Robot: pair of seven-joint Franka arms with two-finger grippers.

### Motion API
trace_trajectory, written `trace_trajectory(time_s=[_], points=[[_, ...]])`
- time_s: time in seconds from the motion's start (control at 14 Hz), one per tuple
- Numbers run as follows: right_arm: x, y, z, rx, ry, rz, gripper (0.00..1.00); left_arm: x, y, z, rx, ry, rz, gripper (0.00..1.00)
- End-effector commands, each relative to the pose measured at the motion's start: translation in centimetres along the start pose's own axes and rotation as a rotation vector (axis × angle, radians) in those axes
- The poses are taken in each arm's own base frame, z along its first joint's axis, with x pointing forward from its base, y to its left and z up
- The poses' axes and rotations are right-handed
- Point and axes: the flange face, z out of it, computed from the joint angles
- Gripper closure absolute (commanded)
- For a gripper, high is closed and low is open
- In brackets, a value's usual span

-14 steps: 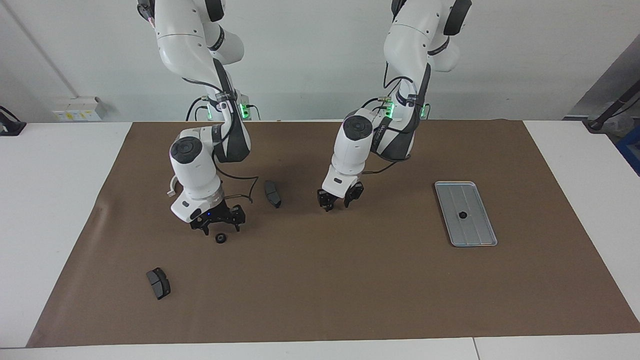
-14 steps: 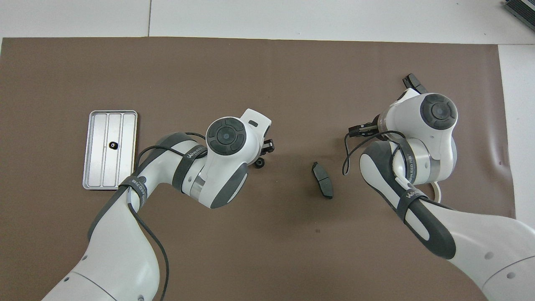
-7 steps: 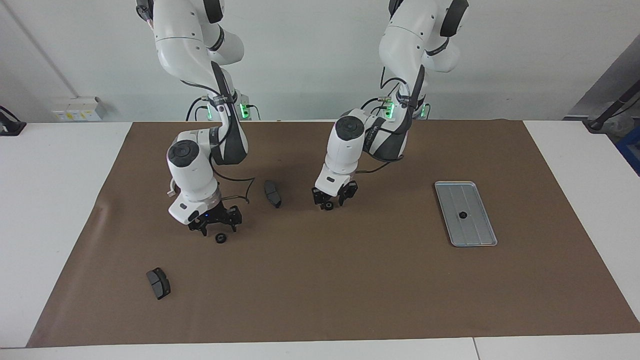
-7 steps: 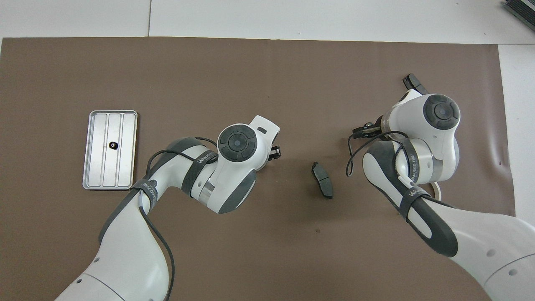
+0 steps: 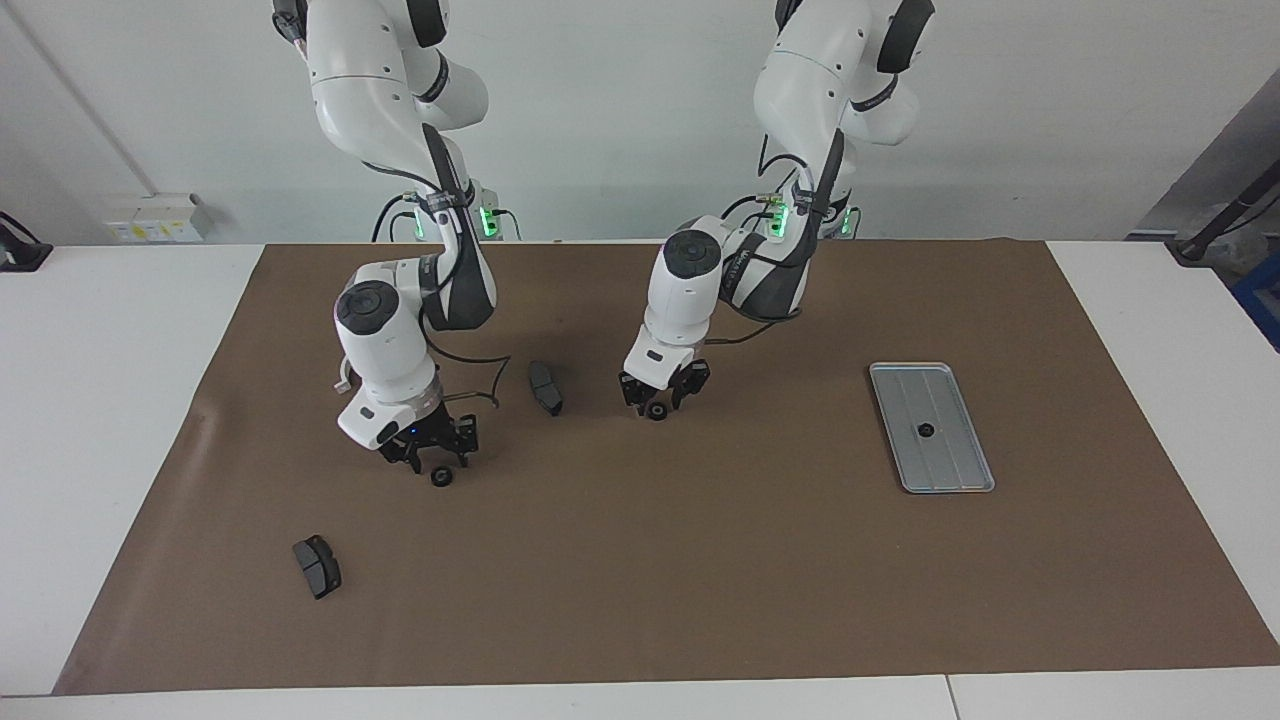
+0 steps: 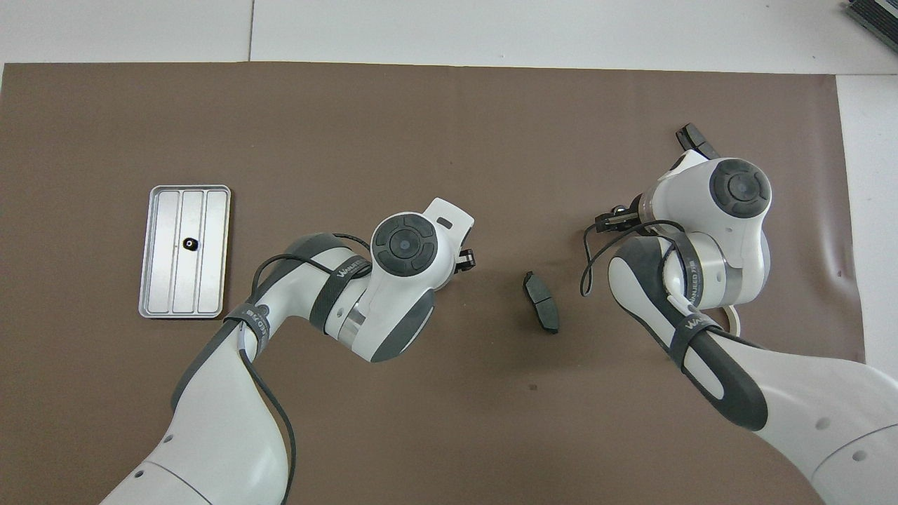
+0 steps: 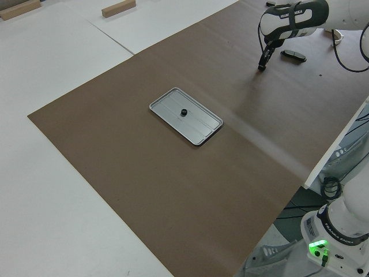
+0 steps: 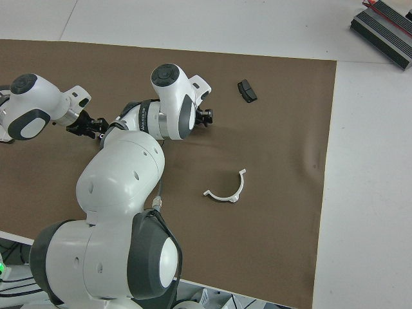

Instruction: Pick bearing gear from pile to tray

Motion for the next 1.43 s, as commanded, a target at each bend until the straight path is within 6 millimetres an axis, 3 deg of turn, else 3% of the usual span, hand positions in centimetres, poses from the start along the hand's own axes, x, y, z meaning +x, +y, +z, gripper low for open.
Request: trace_trajectory(time_s=[0.0,0.14,0.43,0.79,0.93,1.07,1.29,1.36], points=[[0.0,0.1,0.2,-0.002,0.022,-0.005,0.34,-0.4,0.0,0.6,0.006,0.01,-0.015,0.41],[0.0,0.2,0.2,-0.002,0.022,-0.003,0.37,-0.9,0.5,2.6,0.038,0.004,-0.023,0.42],[0.3,0.2,0.3,-0.002,0.047,0.002,0.37,1.0,1.1,1.0,0.076,0.007,-0.034,0.48],[0.2,0.1,0.3,-0.001,0.039,0.002,0.37,1.1,1.0,0.9,0.071,0.006,-0.039,0.86],[0.2,0.2,0.3,-0.002,0.041,0.002,0.4,1.0,0.9,1.1,0.079,0.004,-0.037,0.87],[0.2,0.2,0.4,-0.002,0.038,0.002,0.55,1.0,0.9,1.1,0.079,0.004,-0.038,0.91],[0.1,0.2,0.4,-0.001,0.036,0.006,1.0,2.0,1.0,-0.3,0.08,0.0,-0.047,0.96],[0.1,0.2,0.4,0.002,0.036,0.01,1.0,3.2,0.4,-1.4,0.087,-0.004,-0.061,0.96]])
